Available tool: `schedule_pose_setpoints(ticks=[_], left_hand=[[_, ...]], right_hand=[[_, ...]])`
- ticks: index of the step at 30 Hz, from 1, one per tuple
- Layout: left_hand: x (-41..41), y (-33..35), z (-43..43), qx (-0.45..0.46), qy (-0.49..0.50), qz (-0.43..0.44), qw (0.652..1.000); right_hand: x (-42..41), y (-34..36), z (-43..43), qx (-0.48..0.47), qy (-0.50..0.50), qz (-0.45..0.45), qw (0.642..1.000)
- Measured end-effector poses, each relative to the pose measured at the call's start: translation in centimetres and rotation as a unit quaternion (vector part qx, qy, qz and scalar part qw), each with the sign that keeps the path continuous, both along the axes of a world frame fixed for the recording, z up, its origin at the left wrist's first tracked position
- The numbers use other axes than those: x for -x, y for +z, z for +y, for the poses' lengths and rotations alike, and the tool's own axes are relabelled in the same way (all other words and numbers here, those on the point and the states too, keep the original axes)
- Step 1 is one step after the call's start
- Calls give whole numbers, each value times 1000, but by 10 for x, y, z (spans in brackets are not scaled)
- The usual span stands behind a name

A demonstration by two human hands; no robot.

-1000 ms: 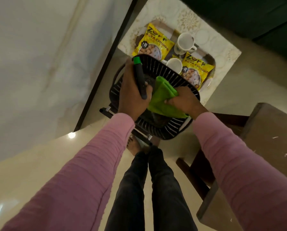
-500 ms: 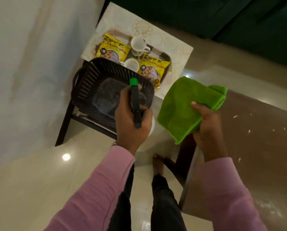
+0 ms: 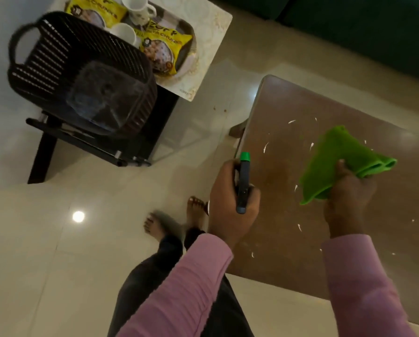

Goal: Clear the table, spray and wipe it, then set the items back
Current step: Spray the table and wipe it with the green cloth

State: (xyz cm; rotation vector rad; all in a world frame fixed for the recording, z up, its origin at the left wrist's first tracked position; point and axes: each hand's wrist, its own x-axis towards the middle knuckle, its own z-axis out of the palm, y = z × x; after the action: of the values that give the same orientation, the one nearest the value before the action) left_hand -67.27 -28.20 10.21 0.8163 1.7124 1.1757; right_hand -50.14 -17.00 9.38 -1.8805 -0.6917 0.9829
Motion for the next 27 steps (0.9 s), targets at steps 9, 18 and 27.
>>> schedule_pose_setpoints(ticks=[9,18,27], left_hand=[[-63,-12,-32,39,-10,20,999],[-108,-14,-43,52,19,91,994],[-166,-16,-4,85,79,66,991]], right_hand=[[-59,-19,-31,-1,40,-59,997],[-81,-19,-47,52,99,-46,993],[-138,-21,-13,55,99,9,993]])
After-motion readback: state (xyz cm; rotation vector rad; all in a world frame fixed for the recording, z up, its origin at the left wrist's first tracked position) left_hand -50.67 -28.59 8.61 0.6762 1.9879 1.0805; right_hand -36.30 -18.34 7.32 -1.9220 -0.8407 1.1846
